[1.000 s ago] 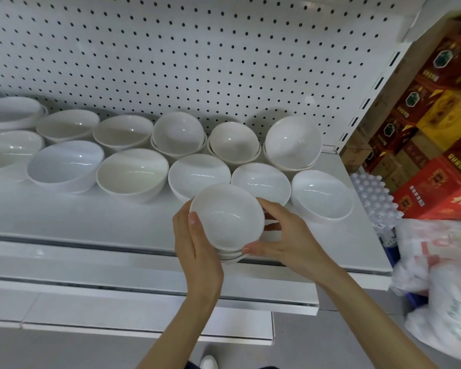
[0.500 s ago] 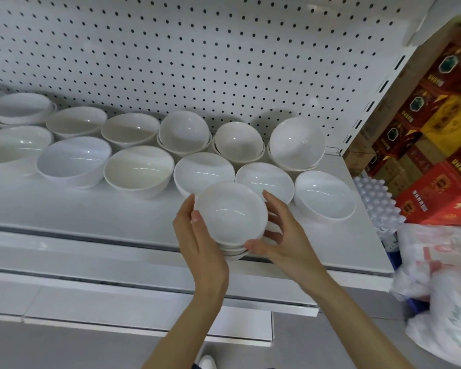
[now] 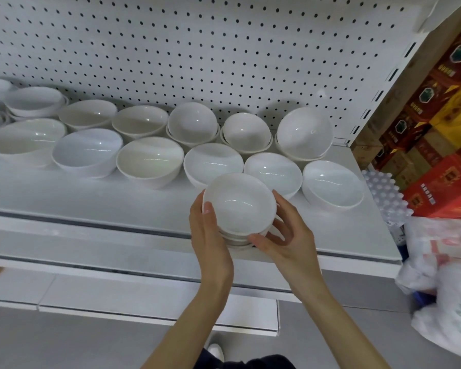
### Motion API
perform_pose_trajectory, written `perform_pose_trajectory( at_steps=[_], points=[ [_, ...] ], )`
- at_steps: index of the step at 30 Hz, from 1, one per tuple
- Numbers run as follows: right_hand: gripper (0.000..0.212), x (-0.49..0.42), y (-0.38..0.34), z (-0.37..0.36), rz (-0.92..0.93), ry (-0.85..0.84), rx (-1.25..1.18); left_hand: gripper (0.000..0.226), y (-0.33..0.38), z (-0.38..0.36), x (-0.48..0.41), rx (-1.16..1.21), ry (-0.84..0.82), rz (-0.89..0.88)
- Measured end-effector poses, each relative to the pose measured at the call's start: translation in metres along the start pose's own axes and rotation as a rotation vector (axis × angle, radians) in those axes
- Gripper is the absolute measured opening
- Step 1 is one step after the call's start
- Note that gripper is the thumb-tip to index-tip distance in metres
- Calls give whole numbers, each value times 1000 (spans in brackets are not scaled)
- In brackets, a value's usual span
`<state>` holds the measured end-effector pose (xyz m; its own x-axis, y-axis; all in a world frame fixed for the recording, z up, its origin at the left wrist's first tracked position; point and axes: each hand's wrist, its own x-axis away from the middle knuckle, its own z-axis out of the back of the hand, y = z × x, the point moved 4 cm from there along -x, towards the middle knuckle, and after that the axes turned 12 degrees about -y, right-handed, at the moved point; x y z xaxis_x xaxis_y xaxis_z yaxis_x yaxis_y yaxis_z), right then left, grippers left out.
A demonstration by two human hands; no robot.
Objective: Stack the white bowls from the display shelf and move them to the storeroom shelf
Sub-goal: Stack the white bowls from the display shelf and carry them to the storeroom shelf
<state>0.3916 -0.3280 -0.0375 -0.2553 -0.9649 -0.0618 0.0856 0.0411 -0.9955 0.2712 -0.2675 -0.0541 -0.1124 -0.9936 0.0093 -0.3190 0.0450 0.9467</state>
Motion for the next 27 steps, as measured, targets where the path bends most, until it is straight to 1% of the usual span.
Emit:
perform_pose_trajectory(
  at_steps=[2, 5, 10, 15, 18, 23, 25, 27],
  points=[
    [79, 6, -2, -4, 13, 5, -17, 51, 3, 4, 4, -8, -13, -13],
    [80, 13, -5, -14, 40, -15, -27, 41, 9, 14, 10, 4, -12, -36],
    [81, 9, -10, -43, 68, -68, -14, 33, 22, 41, 7, 11, 54, -71],
    [82, -7, -5, -79, 41, -98, -35, 23, 32, 75, -8, -45, 101, -53],
    [81, -17, -3, -96, 31, -94, -37, 24, 36, 89, -23, -54, 102, -16],
    [84, -29, -4, -106, 20, -57, -28, 25, 41, 95, -40, -62, 46, 10],
    [84, -33, -5, -107, 8, -48, -13, 28, 40, 96, -46, -55, 10, 21],
    [82, -36, -4, -108, -7, -46, -10, 40, 39, 97, -49, -58, -18, 22]
  ],
)
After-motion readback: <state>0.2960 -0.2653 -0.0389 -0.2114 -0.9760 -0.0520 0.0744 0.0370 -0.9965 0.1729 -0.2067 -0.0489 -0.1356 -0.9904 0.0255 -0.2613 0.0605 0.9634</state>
